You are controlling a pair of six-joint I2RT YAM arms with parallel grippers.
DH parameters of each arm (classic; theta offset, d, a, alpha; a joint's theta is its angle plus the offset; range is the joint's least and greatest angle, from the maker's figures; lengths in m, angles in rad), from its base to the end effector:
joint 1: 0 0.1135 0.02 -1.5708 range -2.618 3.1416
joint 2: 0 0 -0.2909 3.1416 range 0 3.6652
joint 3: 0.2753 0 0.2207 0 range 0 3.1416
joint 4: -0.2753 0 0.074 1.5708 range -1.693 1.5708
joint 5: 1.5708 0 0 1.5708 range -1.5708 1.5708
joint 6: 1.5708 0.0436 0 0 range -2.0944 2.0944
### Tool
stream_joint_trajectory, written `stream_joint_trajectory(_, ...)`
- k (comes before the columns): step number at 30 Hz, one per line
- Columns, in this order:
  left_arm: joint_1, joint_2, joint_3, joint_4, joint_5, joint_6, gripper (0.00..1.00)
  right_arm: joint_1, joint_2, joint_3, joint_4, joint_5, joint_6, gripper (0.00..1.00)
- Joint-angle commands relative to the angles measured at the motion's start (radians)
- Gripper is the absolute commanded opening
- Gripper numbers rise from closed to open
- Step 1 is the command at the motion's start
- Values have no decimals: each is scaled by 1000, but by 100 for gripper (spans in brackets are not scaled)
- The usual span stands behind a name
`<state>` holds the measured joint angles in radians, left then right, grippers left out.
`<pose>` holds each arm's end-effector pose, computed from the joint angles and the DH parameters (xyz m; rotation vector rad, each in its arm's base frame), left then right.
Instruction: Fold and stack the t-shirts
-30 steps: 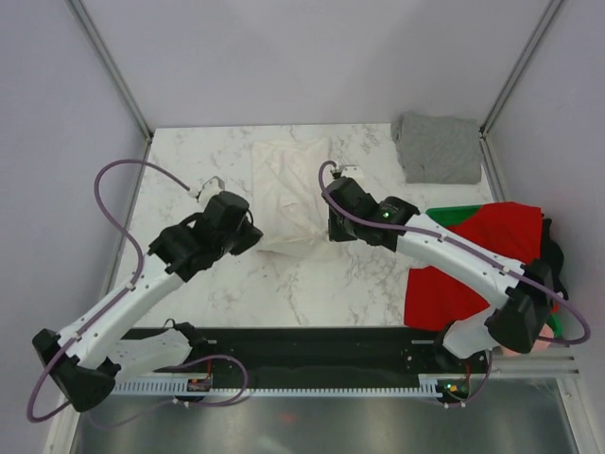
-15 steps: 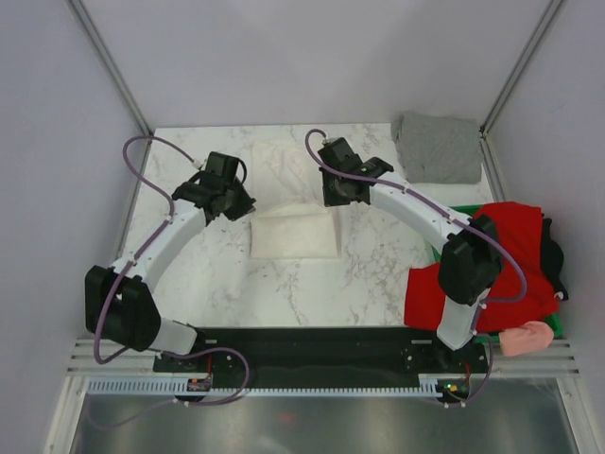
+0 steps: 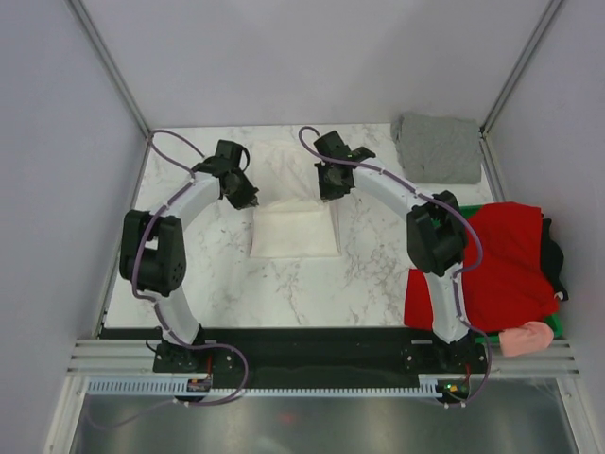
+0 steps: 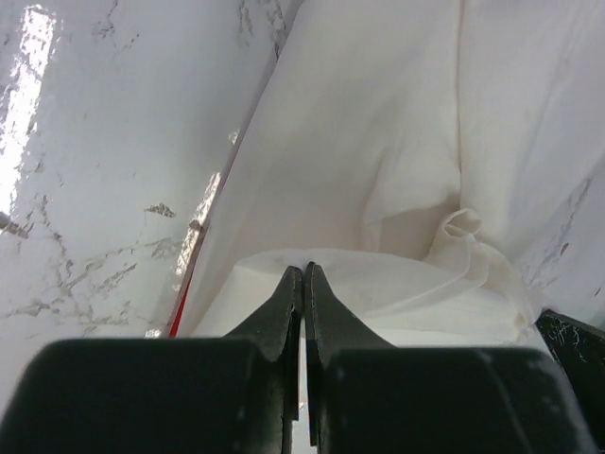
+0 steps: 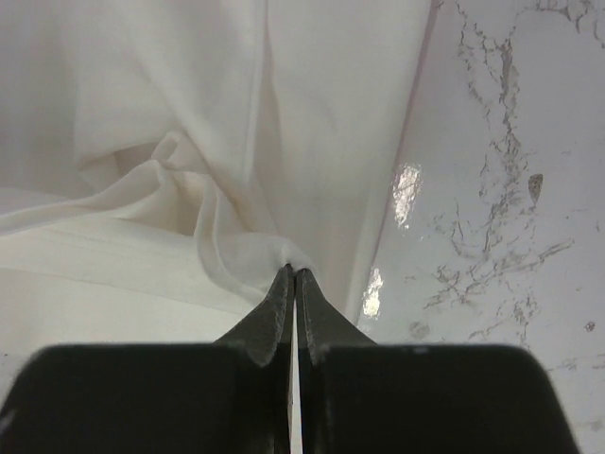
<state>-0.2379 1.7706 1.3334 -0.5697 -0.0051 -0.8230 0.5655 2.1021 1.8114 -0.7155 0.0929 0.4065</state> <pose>0.3484 -0.0842 0.2636 -0.7595 2.5149 -0.3792 0.3829 0.2382 0.2617 -0.1708 2.5841 0.2444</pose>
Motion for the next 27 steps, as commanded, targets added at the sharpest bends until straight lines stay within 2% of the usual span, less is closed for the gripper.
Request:
stream_joint_trajectory(1, 31, 78, 95, 28, 56, 22, 4, -39, 71, 121, -21, -8, -31, 4)
stream_joint_trajectory(3, 63, 148, 174, 36, 127, 1, 17, -77, 145, 243, -68, 4, -25, 30)
stream_joint_trajectory(4, 75, 183, 223, 21, 161, 8, 32, -93, 169, 296, -91, 2, -21, 45)
stream_joint_trajectory(5, 95, 217, 283, -2, 197, 16, 64, -108, 211, 348, -134, -2, -11, 66)
stream_joint_trajectory(6, 104, 281, 412, -33, 226, 18, 71, -140, 228, 455, -160, -10, -6, 71)
stream_joint_trajectory(7, 112, 302, 482, -129, 238, 16, 73, -154, 237, 503, -182, -21, -5, 74)
stream_joint_trajectory(8, 121, 314, 539, -159, 238, 21, 78, -167, 228, 540, -211, -28, -3, 75)
stream_joint_trajectory(9, 123, 299, 597, -177, 237, 25, 79, -174, 205, 551, -211, -41, -6, 75)
stream_joint_trajectory(11, 123, 242, 589, -180, 220, 38, 79, -171, 85, 481, -175, -58, -21, 75)
stream_joint_trajectory(13, 120, 143, 511, -177, 205, 47, 79, -153, -29, 253, -110, -91, -20, 74)
stream_joint_trajectory(14, 114, 112, 474, -167, 198, 59, 76, -138, -145, 158, -22, -91, -17, 73)
stream_joint_trajectory(15, 109, 80, 390, -161, 192, 68, 76, -98, -196, -15, 23, -117, -12, 72)
stream_joint_trajectory(17, 91, -34, 287, -122, 185, 82, 73, -58, -284, -137, 103, -162, 20, 70)
stream_joint_trajectory(18, 88, -78, 174, -104, 189, 85, 73, -23, -296, -215, 120, -189, 29, 69)
stream_joint_trajectory(22, 71, -317, -112, -39, 214, 93, 71, 37, -281, -299, 180, -254, 66, 67)
stream_joint_trajectory(23, 71, -424, -210, -32, 215, 94, 71, 43, -249, -297, 185, -274, 69, 66)
stream_joint_trajectory(27, 71, -666, -379, -50, 223, 117, 71, 47, -148, -238, 191, -315, 81, 65)
